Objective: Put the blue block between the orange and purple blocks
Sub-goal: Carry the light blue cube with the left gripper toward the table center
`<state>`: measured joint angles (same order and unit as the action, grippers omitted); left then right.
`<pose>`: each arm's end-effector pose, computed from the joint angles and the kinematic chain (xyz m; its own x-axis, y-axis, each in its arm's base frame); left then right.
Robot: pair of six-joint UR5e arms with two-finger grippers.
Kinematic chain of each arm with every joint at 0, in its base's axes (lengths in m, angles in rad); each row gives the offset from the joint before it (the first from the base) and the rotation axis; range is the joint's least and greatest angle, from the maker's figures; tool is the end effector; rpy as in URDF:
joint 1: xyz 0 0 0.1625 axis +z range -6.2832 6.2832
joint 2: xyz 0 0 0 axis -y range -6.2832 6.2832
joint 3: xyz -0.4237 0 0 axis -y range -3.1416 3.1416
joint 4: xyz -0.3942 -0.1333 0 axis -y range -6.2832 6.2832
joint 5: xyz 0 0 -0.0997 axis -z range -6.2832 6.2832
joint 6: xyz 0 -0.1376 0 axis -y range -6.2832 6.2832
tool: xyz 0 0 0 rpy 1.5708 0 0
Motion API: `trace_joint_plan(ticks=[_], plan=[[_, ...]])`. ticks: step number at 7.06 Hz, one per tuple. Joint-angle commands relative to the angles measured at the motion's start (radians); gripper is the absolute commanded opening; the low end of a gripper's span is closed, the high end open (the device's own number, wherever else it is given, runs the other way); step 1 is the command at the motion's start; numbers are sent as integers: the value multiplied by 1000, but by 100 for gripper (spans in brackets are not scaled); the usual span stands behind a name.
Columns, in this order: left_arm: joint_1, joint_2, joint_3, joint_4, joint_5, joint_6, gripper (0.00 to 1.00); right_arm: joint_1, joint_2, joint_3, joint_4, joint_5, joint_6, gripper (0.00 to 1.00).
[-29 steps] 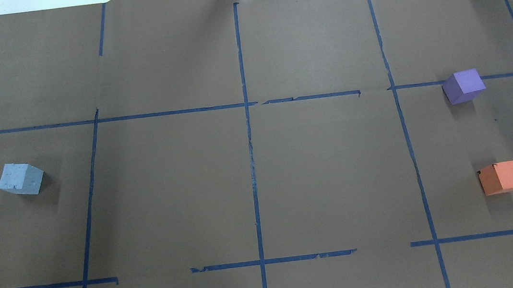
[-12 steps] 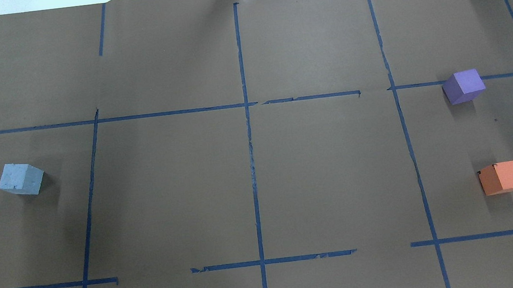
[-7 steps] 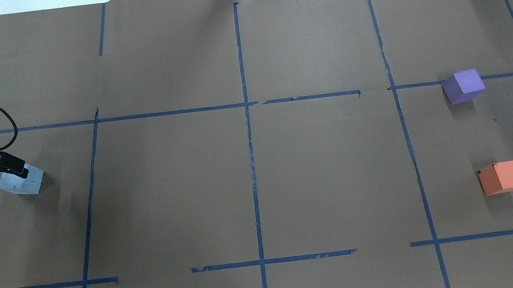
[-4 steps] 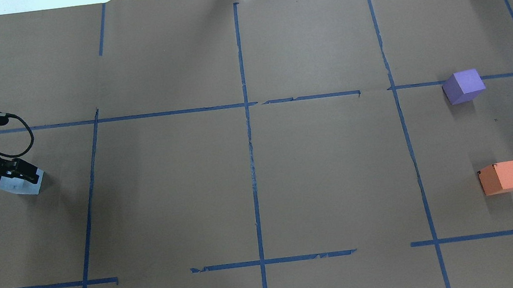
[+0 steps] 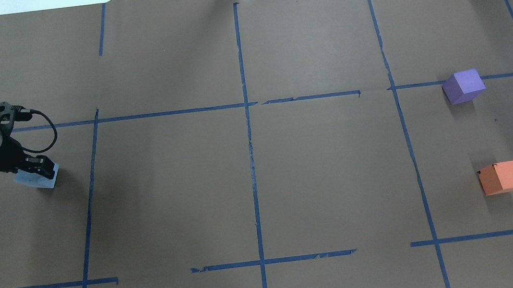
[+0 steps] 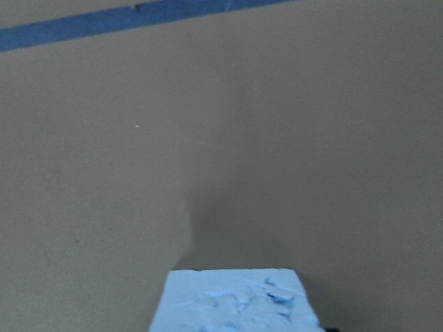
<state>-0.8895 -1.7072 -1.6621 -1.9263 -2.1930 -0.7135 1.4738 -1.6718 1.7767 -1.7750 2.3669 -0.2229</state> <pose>0.3281 -0.4890 0.5317 0.6684 0.1511 -0.7282 -0.1167 0.9883 0.0980 -0.0077 -0.4403 0.6484 0.6644 -0.2162 0.7154 0.2494 0.9665 0.0605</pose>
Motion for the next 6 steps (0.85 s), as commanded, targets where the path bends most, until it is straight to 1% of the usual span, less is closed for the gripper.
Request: trace_joint_plan(ticks=[1, 2, 3, 4, 5, 6], plan=[[15, -160, -97, 24, 7, -224, 0, -3, 1, 0, 2, 9, 1, 100], [134, -283, -96, 73, 22, -341, 0, -4, 1, 0, 2, 15, 1, 100], [236, -401, -79, 161, 124, -416, 0, -6, 1, 1, 3, 15, 1, 100], [313, -493, -55, 249, 215, -428, 0, -7, 3, 4, 3, 17, 1, 100], [367, -587, 40, 257, 269, -487, 0, -9, 1, 1, 35, 29, 2, 100], [389, -689, 165, 254, 298, -527, 1, -15, 0, -6, 64, 31, 10, 100]])
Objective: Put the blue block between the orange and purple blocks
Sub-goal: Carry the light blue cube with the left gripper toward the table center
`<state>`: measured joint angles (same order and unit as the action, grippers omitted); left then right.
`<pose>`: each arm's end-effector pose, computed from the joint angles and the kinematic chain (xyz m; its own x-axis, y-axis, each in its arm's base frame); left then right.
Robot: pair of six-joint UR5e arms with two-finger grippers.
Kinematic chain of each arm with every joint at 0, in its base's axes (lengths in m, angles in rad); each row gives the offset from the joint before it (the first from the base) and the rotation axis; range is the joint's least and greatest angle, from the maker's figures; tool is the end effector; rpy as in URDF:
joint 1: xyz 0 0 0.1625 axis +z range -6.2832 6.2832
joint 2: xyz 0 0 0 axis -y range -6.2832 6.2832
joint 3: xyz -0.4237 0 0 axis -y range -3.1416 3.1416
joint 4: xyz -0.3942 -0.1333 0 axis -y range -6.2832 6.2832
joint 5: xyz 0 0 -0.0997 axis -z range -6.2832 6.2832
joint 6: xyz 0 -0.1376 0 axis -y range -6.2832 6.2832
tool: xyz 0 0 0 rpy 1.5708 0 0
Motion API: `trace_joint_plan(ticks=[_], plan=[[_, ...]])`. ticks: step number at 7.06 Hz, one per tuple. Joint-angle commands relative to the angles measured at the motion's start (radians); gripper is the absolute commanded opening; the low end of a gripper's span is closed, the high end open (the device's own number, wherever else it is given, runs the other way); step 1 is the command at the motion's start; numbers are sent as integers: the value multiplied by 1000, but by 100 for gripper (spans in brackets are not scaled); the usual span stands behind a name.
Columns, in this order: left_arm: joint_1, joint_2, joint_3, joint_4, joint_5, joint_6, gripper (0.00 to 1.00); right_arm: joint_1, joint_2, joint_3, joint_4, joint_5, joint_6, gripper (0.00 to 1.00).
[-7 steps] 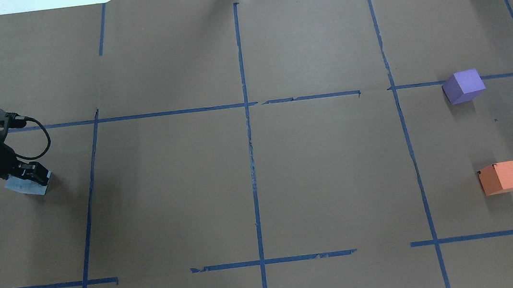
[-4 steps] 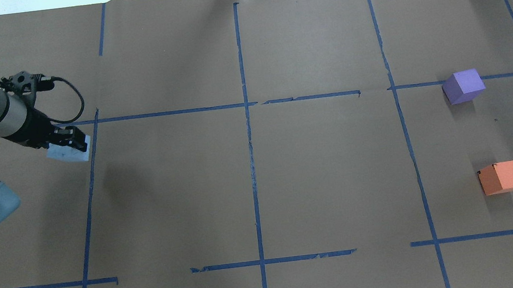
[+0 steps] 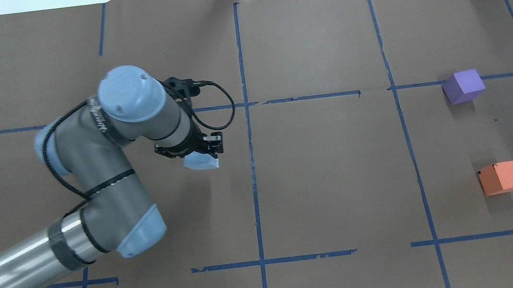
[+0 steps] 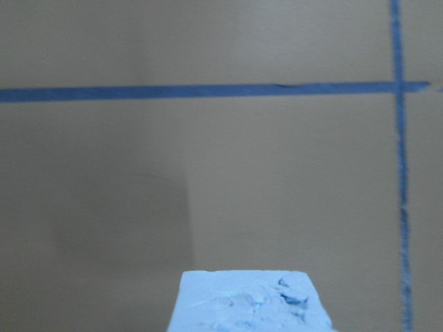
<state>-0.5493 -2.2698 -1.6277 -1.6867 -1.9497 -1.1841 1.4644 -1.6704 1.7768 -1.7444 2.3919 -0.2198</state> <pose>0.5723 -0.4470 0.2224 0.6001 0.0435 -0.7987 0.0186 0.9975 0.0683 -0.0146 -0.4440 0.6425 0.6433 -0.2392 0.7273 0.2523 0.9631 0.0937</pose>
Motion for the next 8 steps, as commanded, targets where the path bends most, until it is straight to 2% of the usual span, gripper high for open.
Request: trace_joint_plan(ticks=[1, 4, 6, 7, 8], plan=[[54, -172, 206, 12, 67, -57, 1, -7, -2, -8, 42, 6, 7, 100], [77, -209, 284, 9, 95, -52, 6, -33, 0, -8, 43, 4, 7, 100], [77, -215, 292, 7, 97, -49, 21, -33, 0, -7, 45, 3, 7, 100], [77, -214, 295, 2, 98, -49, 61, -35, 1, -5, 46, 1, 7, 100], [83, -212, 298, -23, 138, -49, 95, -38, 1, -2, 61, 1, 7, 100]])
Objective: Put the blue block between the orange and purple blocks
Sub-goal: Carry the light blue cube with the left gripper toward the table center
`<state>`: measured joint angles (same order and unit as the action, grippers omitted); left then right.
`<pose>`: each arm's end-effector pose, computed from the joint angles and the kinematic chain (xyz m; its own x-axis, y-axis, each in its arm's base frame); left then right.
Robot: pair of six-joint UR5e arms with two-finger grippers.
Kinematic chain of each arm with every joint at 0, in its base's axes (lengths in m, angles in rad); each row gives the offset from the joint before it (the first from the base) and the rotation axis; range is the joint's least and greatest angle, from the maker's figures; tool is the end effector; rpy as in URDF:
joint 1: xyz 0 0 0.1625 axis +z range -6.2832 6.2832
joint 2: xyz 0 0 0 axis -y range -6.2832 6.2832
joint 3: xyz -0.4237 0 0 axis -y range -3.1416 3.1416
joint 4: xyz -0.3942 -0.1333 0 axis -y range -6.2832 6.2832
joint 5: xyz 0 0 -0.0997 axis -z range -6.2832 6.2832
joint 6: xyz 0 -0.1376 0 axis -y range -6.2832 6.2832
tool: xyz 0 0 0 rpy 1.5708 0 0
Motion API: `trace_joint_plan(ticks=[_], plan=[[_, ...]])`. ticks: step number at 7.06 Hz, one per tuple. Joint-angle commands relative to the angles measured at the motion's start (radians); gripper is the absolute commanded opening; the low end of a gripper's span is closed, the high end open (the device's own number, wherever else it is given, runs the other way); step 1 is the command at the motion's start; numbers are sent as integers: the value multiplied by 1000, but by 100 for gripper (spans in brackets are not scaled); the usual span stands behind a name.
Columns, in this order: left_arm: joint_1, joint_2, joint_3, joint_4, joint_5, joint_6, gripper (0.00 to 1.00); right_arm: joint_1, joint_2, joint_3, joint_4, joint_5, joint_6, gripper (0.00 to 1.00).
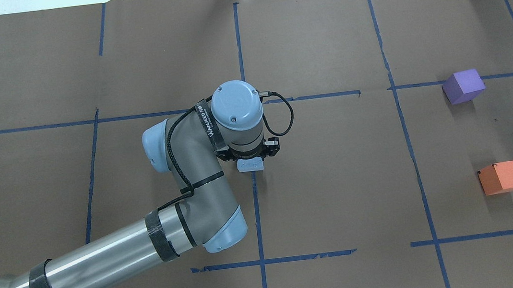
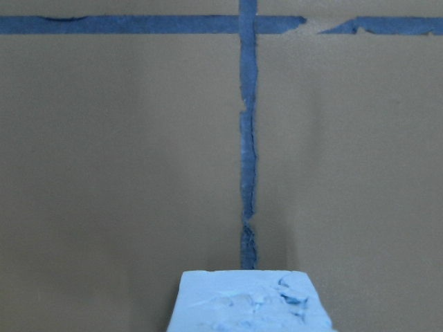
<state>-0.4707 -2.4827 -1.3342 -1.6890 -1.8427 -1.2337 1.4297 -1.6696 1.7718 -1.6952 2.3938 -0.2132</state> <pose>0.6756 -0.4519 0.1974 0.6780 0.0125 -0.7350 0.0445 0.9973 0.0580 -0.0309 -0.4481 0.6397 0.6305 -0.2871 0.7211 0.2803 0.9506 0.1334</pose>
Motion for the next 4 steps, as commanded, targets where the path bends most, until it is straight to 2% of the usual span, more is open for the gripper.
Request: trace_joint_plan(ticks=[1, 3, 4], plan=[[10, 4, 9, -49, 52, 0, 100, -6, 1, 0, 53, -2, 3, 100], [-14, 7, -31, -104, 54, 0, 100, -47, 37, 7, 119, 2, 166, 100], [-61, 30, -130, -101, 53, -4, 100, -78, 59, 9, 214, 4, 298, 100]])
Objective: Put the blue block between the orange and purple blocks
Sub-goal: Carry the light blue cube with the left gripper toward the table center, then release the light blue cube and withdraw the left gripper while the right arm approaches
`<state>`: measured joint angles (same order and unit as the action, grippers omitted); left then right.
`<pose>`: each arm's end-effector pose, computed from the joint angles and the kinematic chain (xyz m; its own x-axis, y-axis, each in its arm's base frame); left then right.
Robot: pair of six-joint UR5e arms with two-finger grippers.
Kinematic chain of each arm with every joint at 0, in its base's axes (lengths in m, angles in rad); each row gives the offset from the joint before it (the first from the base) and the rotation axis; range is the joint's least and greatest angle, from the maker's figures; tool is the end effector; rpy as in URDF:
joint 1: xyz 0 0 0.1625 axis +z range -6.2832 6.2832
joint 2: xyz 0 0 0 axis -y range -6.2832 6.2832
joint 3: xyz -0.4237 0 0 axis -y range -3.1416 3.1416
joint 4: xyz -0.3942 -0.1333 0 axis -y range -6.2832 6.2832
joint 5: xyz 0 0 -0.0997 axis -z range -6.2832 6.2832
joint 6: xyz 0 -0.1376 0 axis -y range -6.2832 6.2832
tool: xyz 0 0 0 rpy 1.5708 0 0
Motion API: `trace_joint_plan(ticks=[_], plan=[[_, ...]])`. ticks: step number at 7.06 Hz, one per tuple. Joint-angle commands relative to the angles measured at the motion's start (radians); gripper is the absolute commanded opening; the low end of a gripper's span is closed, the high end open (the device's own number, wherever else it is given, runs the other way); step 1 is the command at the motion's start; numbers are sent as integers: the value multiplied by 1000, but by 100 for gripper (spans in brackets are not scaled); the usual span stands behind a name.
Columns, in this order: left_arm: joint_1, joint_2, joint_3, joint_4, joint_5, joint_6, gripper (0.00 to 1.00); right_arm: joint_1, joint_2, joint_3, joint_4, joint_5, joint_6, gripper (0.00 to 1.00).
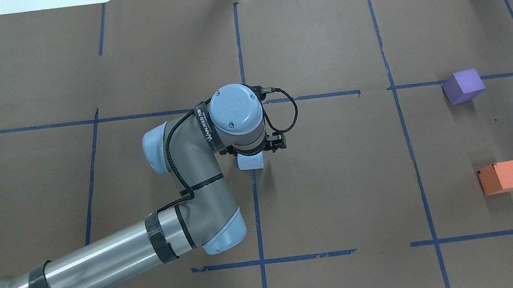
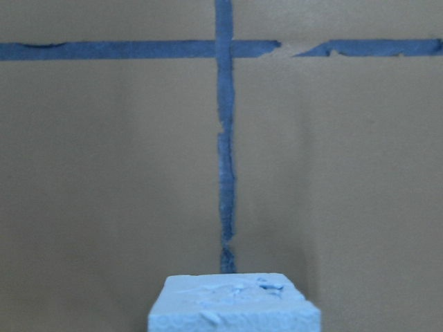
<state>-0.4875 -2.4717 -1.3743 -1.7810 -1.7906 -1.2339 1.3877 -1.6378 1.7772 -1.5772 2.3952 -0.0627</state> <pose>0.6582 -0.4659 0.1732 0.6094 0.0421 -0.7918 0.1092 0.9846 0.1364 -0.0544 -0.4712 0.6099 0.6373 -0.2800 0.7179 0.2208 0.9589 0.1779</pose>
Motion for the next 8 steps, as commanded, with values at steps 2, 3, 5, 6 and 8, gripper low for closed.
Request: trace_joint_plan(ticks=[2, 3, 5, 6, 8], plan=[[-92, 159, -333, -6, -3, -10, 100, -181, 102, 62, 219, 6, 552, 100], [-118, 242, -439, -6, -7, -7, 100, -265, 187, 71, 238, -2, 760, 100], [-199, 403, -615, -6, -97, 1, 100, -512, 397, 62, 238, -151, 1113, 100], [-283, 492, -658, -9, -225, 20, 100, -641, 485, 58, 229, -263, 1262, 100], [-432, 687, -730, -9, -365, 248, 100, -777, 650, -41, 224, -413, 1429, 99]])
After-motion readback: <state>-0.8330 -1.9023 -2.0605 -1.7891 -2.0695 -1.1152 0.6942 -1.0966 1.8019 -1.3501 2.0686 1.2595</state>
